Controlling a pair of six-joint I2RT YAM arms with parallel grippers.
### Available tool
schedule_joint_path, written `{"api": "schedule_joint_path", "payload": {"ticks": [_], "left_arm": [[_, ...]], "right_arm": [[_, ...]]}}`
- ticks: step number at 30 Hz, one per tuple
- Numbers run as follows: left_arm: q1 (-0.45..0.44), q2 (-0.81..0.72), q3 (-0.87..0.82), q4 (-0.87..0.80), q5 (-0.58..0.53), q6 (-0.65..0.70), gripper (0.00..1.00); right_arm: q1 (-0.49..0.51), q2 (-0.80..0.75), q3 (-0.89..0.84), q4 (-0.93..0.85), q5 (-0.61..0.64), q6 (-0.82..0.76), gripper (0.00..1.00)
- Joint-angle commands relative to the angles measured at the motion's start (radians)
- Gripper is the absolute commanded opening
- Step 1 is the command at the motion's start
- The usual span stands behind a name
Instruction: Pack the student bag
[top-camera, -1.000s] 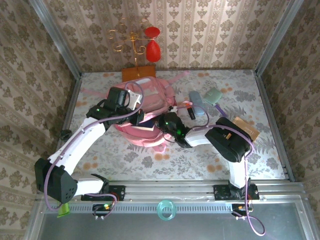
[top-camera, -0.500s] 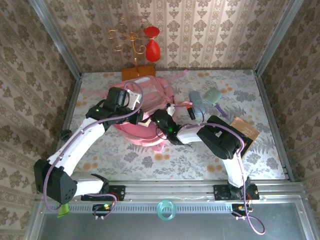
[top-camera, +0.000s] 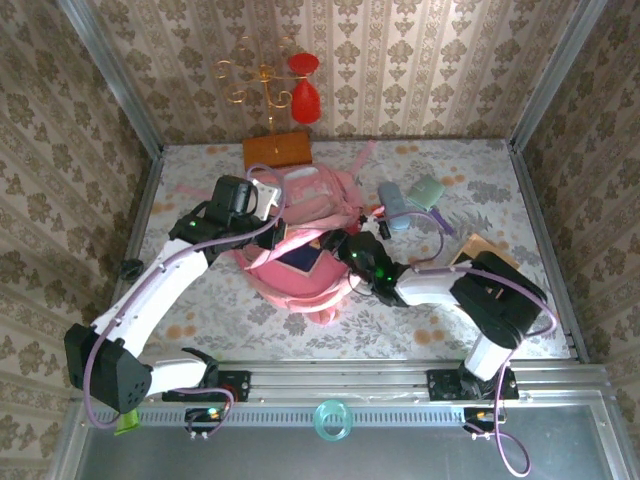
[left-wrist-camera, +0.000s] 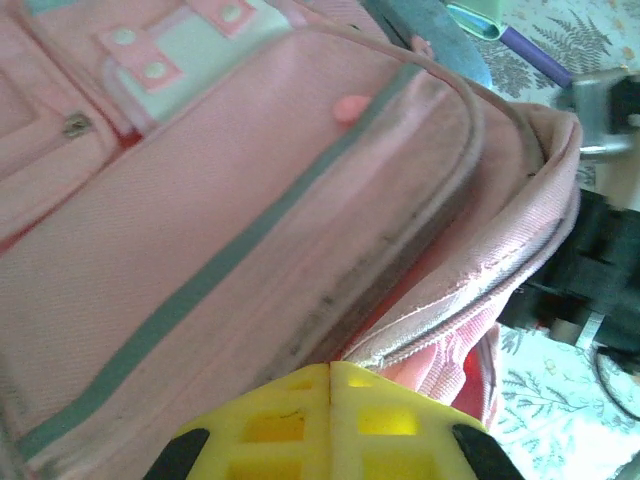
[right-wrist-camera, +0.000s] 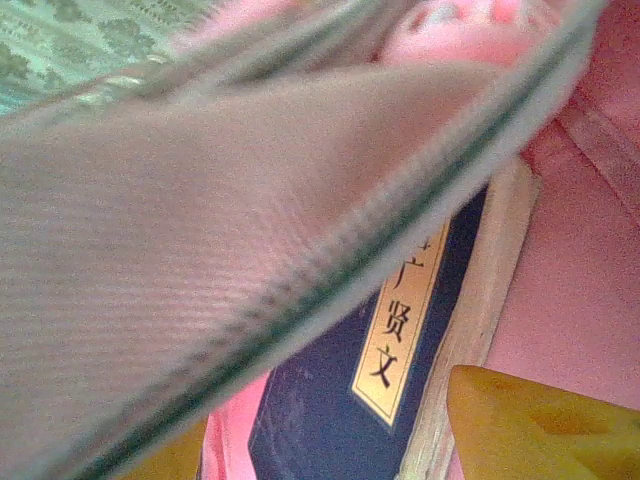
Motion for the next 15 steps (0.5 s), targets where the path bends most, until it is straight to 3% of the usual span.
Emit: {"api": "schedule_joint_path", "payload": {"ticks": [1, 3, 11, 13, 15], "left_arm": [[0.005, -0.014, -0.034, 0.027, -0.076, -0.027, 0.00], [0.008, -0.008, -0.043, 0.029, -0.118, -0.034, 0.00], [0.040, -0.021, -0.095, 0.076, -0.318, -0.078, 0.00], [0.041, -0.033, -0.115, 0.100, -0.349, -0.090, 0.00], [0.041, -0.040, -0.124, 0.126, -0.290, -0.090, 0.00]], "right_arm": [[-0.012, -0.107, -0.027, -0.030, -0.056, -0.117, 0.64], [-0.031, -0.150, -0.019, -0.104, -0.137, -0.166, 0.63], [-0.177, -0.259, 0.125, -0.741, -0.453, -0.465, 0.61], [-0.232, -0.340, 0.146, -0.897, -0.478, -0.542, 0.60], [-0.287, -0.409, 0.166, -1.036, -0.436, -0.605, 0.61]]}}
